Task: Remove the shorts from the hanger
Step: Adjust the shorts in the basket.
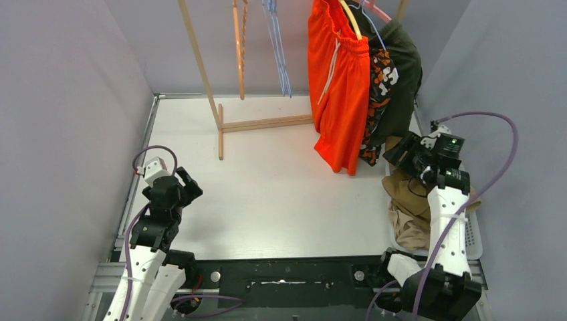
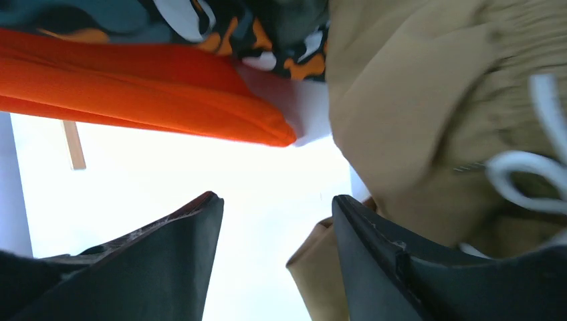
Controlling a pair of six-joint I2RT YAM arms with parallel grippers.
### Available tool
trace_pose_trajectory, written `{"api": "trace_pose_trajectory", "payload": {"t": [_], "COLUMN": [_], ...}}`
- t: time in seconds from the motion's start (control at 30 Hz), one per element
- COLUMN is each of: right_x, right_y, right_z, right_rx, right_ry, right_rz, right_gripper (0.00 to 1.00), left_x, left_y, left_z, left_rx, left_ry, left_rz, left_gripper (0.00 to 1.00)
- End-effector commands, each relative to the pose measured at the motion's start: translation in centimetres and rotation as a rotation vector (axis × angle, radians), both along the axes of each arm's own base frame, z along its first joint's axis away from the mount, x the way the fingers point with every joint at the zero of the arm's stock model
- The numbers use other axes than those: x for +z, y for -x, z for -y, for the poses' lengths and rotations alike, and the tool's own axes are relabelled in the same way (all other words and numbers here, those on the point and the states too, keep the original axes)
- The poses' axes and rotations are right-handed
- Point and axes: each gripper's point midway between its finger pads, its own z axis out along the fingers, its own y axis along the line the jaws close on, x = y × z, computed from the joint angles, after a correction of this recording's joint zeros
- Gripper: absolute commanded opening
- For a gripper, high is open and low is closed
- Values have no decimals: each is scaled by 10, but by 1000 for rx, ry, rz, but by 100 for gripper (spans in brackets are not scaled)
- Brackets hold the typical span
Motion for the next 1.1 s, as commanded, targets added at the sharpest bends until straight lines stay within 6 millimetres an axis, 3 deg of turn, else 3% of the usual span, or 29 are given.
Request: {"api": "trace_pose_trajectory", "payload": {"t": [0.0,0.07,0.2,0.3,0.43,0.53,0.6,0.83,0.97,1.07], "right_x": [-30,-51,-96,-96,-83,-100,-124,-181,-199,-197], "right_y": [-25,-34,-33,-24,-17,-8,1,18,20,11], "right_z": [-12,-7,35,64,79,91,89,69,43,12], "right_rx": [54,47,-97,-220,-324,-437,-465,-451,-327,-191], "right_ry": [-13,-10,114,222,235,202,150,52,-13,-82], "right_rz": [-27,-71,-276,-312,-239,-254,-303,-385,-423,-390], "right_gripper": [61,59,47,42,39,23,17,16,18,21], "left_x": [18,18,18,18,16,15,17,18,18,18], "left_y": [-9,-9,-9,-9,-10,-11,-10,-9,-9,-9], "left_z": [1,1,0,1,2,3,1,0,0,0], "left_rx": [-6,-5,-2,-5,-14,-17,-11,-1,-3,-1], "left_ry": [9,10,9,10,9,10,9,10,10,10], "left_rz": [74,76,76,73,67,62,65,67,71,71], "left_gripper": [74,74,74,74,74,74,74,74,74,74]}}
